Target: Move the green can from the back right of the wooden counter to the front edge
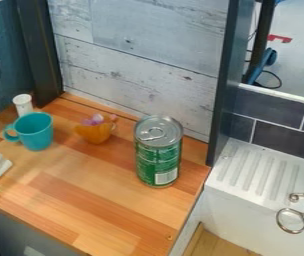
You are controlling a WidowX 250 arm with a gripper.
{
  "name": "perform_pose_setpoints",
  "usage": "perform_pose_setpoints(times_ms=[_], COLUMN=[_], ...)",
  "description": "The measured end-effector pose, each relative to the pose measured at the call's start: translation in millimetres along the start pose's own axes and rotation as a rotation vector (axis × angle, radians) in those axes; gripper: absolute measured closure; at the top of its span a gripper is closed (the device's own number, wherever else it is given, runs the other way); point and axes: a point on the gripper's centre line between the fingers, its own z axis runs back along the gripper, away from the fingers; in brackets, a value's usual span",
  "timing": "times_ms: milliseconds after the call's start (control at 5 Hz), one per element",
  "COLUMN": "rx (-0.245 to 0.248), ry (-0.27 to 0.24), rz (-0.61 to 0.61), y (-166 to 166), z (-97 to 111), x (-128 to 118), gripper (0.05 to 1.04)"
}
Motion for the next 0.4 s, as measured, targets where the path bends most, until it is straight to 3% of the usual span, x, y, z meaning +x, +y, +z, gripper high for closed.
perform_pose_setpoints(times_ms=[200, 400], rx=[-0.021, -0.068], ry=[0.014, -0.071], rz=[0.0, -0.01], y=[-3, -22], z=[-5, 13], x=[0, 8], gripper=[0.083, 0.083])
